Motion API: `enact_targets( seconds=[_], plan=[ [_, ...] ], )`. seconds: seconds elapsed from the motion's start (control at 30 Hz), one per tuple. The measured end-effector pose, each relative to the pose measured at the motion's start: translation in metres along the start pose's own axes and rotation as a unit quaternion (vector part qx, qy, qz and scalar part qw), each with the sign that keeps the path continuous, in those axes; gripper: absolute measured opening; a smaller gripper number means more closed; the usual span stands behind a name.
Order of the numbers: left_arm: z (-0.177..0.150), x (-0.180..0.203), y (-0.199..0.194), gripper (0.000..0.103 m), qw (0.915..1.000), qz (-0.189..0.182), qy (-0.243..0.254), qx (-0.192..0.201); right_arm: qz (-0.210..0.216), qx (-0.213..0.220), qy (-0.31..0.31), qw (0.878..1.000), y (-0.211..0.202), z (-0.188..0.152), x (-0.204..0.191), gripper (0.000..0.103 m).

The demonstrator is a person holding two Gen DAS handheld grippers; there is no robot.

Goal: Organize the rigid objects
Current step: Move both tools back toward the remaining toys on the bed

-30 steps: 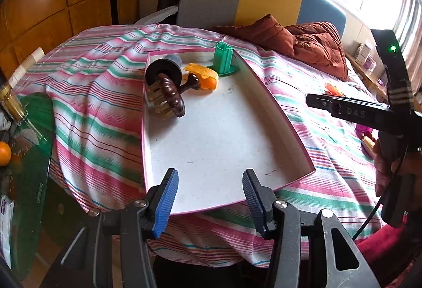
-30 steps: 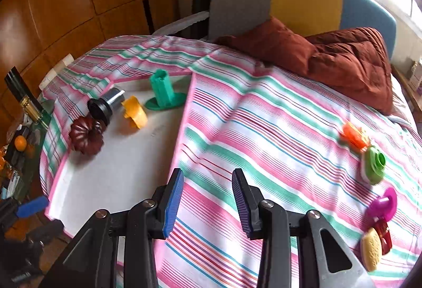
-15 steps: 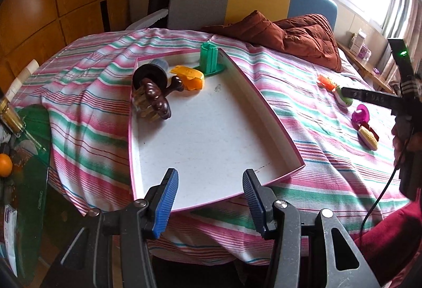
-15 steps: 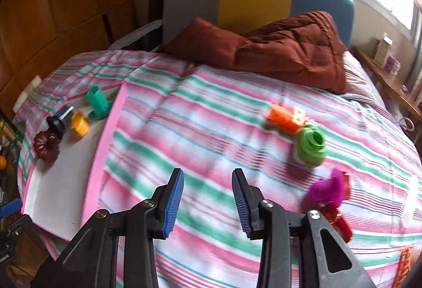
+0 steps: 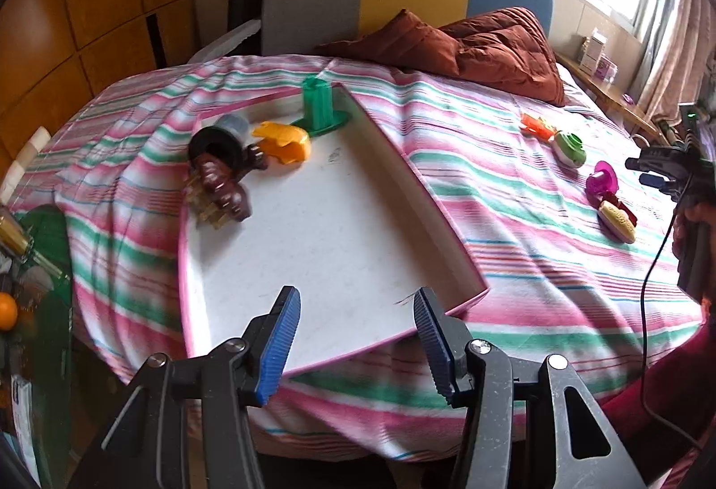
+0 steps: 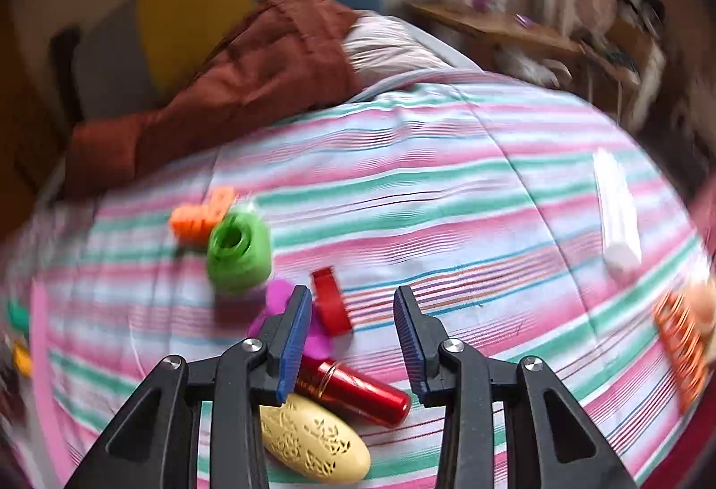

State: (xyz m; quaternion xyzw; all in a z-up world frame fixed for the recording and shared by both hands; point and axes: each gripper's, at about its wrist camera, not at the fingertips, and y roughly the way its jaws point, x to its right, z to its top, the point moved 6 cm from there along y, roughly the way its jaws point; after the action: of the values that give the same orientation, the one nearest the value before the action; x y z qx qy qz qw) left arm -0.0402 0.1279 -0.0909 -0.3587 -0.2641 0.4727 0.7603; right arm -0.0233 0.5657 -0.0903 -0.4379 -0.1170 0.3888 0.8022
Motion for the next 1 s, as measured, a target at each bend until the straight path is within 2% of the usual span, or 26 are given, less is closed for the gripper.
enact_targets(
  seconds=[0.1,0.17,0.3,0.4,0.63,0.8,1.0],
  plan=[
    [0.011,0.017,0.004,0.054,0.9998,-0.011,0.017,0.000,0.012,-0.009,0.068,0.998,0.001,0.002,0.019,0.038],
    [0.020,0.031,0.008,0.059,0.9993,-0.026,0.028,-0.001,0.022,-0.019,0.099,0.995,0.002,0.001,0.027,0.038],
    [0.041,0.062,0.018,0.061,0.9977,-0.047,0.050,0.001,0.037,-0.025,0.131,0.990,0.002,0.001,0.035,0.038],
    [0.059,0.084,0.027,0.063,0.9959,-0.052,0.074,0.006,0.049,-0.028,0.139,0.989,0.002,0.000,0.036,0.041],
    [0.099,0.127,0.063,0.065,0.9905,-0.062,0.123,0.002,0.073,-0.042,0.140,0.987,0.003,-0.002,0.029,0.041],
    [0.128,0.161,0.099,0.065,0.9822,-0.070,0.175,-0.003,0.087,-0.047,0.138,0.986,0.003,-0.001,0.025,0.042],
    [0.164,0.201,0.144,0.065,0.9673,-0.098,0.234,0.002,0.100,-0.062,0.124,0.985,0.007,-0.003,0.015,0.043]
  ],
)
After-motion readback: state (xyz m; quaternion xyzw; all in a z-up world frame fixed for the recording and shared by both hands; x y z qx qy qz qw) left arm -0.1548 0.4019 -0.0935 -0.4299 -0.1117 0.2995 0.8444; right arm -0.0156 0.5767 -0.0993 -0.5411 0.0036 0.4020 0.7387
